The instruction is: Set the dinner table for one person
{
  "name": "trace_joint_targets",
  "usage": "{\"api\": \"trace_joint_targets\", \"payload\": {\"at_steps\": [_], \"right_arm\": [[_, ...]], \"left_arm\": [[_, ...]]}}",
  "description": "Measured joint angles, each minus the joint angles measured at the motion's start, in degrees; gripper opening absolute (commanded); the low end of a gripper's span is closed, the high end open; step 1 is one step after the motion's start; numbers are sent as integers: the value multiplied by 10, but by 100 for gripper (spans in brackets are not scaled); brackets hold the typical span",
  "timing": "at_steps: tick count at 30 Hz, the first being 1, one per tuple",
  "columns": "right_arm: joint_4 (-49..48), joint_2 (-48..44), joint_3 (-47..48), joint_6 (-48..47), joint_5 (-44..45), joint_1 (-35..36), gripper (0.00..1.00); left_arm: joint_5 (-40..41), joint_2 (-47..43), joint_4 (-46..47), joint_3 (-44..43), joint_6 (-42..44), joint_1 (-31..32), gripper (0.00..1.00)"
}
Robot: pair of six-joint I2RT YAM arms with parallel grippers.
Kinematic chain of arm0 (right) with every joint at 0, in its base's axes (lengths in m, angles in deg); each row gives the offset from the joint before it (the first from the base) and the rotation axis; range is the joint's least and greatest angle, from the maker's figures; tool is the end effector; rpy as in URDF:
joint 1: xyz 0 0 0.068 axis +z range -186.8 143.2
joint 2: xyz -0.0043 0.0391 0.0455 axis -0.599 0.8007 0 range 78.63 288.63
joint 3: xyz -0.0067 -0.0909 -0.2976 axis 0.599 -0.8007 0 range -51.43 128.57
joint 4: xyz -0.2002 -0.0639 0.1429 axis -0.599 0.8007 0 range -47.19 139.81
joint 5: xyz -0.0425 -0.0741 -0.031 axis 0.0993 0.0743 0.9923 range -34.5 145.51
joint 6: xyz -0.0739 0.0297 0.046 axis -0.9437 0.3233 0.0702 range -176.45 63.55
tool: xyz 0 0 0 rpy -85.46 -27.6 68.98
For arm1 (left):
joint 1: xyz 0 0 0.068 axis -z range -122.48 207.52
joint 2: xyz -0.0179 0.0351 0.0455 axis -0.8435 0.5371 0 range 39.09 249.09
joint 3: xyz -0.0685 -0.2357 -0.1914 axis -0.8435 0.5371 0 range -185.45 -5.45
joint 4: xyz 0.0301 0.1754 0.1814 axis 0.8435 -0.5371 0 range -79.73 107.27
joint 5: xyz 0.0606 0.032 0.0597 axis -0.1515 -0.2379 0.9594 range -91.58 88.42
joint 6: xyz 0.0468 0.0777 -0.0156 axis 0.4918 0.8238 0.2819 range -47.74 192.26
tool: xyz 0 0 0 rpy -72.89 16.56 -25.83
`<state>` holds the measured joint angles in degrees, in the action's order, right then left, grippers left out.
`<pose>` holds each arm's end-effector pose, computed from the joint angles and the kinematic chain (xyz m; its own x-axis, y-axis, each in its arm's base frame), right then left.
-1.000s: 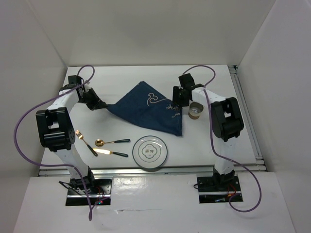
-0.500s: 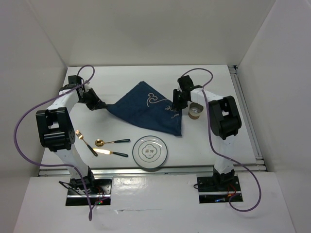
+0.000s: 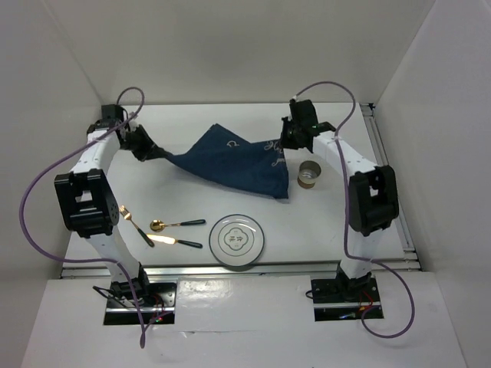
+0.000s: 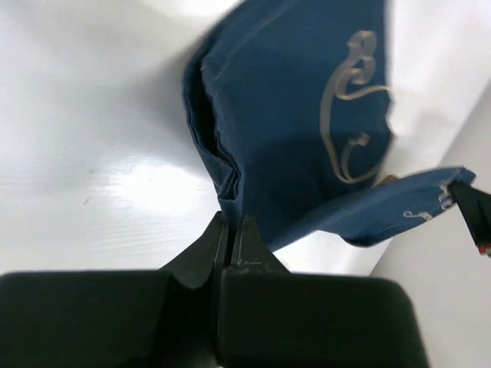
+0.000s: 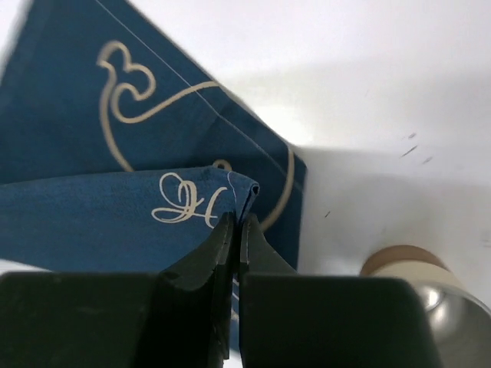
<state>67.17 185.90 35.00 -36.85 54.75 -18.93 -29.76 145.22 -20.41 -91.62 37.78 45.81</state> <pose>0.4407 0.1432 0.2640 -0.7420 0.1131 -0.6608 -0.0710 0.9669 0.2452 0.4253 0.0483 0.2566 -0.7208 -0.6588 -0.2156 -0.4114 0.6568 -0.6319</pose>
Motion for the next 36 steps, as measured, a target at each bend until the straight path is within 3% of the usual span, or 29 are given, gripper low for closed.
{"api": "trace_joint_targets", "payload": {"at_steps": [10, 21, 28, 32, 36], "right_arm": [[-5, -232, 52, 0, 17, 11, 0], [8, -359, 60, 10, -25, 23, 0], [5, -324, 61, 8, -25, 23, 0], [-10, -242, 76, 5, -35, 11, 0], [-19, -130, 151, 5, -59, -12, 0]], "left_arm": [[-69, -15, -96, -302, 14, -22, 0], [-163, -144, -153, -348, 10, -80, 0], [-171, -95, -154, -351, 11, -80, 0], [-169, -26, -154, -390, 6, -81, 0], [-170, 62, -141, -476, -16, -74, 0]]}}
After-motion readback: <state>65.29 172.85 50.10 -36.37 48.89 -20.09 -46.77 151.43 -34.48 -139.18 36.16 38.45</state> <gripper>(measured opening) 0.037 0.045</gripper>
